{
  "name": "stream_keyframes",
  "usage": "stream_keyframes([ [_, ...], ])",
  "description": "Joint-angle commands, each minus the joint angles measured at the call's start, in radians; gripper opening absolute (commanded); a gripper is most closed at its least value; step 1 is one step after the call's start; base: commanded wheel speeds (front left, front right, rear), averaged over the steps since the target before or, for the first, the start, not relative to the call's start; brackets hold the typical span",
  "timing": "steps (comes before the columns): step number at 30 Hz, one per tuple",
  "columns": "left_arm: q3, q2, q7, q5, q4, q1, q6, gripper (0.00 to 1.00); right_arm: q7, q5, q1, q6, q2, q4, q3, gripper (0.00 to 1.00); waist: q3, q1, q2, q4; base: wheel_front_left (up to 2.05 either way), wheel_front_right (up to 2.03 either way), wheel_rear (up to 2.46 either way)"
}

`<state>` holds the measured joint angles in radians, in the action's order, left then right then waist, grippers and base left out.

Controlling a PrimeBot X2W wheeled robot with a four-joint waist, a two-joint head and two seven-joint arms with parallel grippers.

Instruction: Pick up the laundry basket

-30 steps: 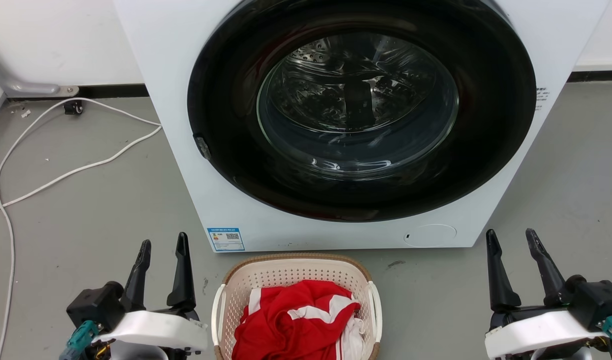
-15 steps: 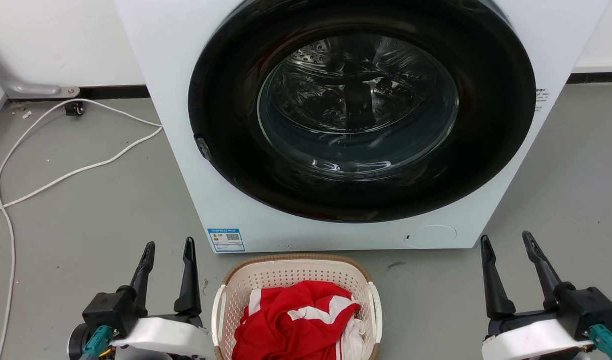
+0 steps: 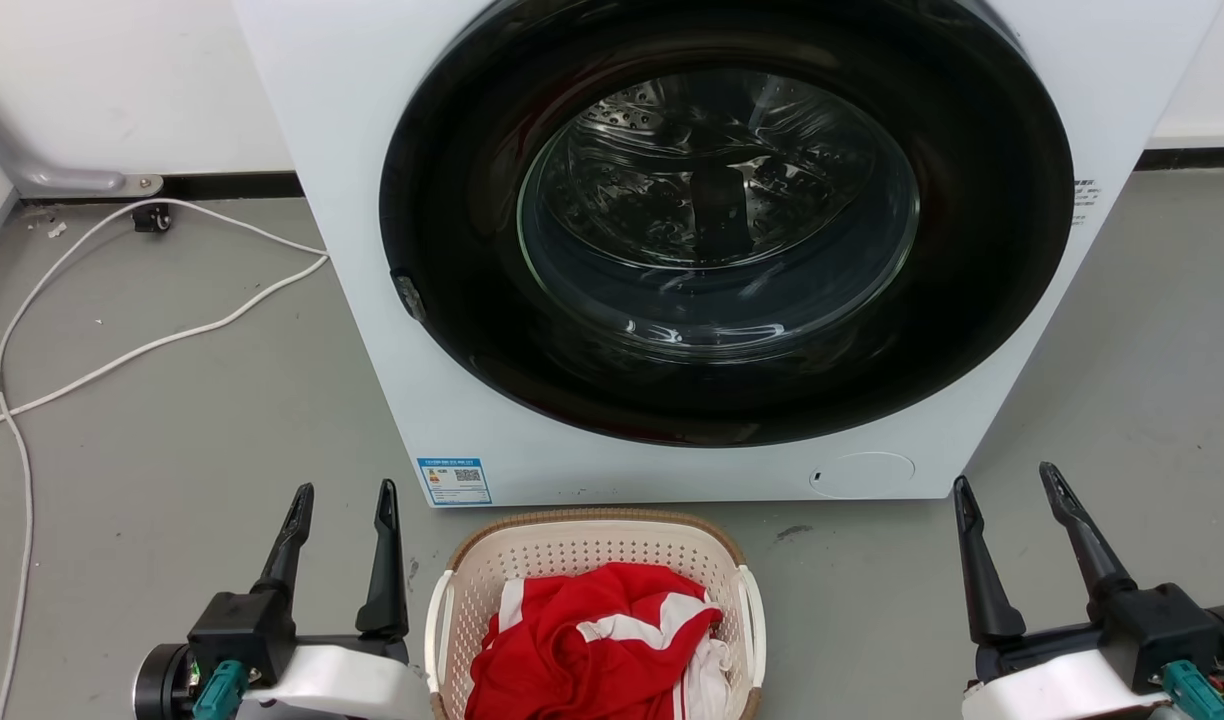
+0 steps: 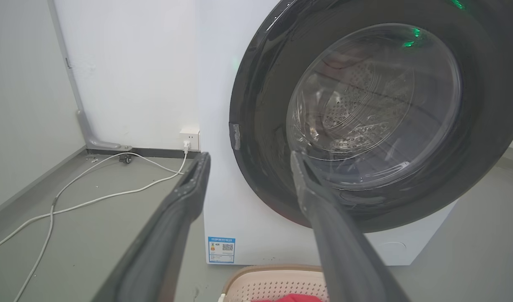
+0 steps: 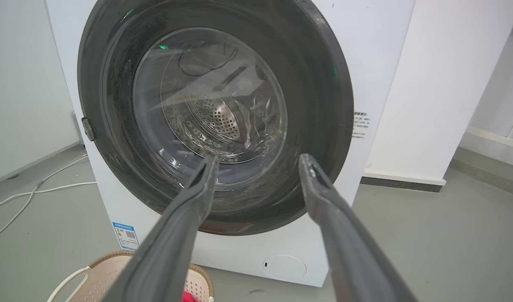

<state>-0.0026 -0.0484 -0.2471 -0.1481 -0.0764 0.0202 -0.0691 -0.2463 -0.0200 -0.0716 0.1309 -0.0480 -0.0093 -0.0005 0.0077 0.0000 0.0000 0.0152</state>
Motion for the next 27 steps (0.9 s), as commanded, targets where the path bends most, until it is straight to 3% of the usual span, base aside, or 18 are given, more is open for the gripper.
stream_keyframes([
  [1, -0.002, -0.003, -0.008, 0.021, 0.006, 0.008, 0.005, 1.0, -0.011, -0.024, -0.012, 0.0, -0.004, -0.011, 0.002, 1.0, 0.0, 0.0, 0.0, 0.0, 0.0, 0.0, 0.0],
  [8, -0.004, -0.003, -0.021, 0.058, 0.008, 0.014, 0.009, 1.0, -0.02, -0.051, -0.016, 0.0, -0.004, -0.024, 0.001, 1.0, 0.0, 0.0, 0.0, 0.001, 0.0, 0.0, 0.0],
  [27, 0.005, -0.003, -0.019, 0.046, 0.001, 0.017, 0.017, 1.0, -0.019, 0.009, -0.01, 0.0, -0.004, -0.006, -0.01, 1.0, 0.002, 0.0, 0.0, 0.0, 0.0, 0.0, 0.0],
])
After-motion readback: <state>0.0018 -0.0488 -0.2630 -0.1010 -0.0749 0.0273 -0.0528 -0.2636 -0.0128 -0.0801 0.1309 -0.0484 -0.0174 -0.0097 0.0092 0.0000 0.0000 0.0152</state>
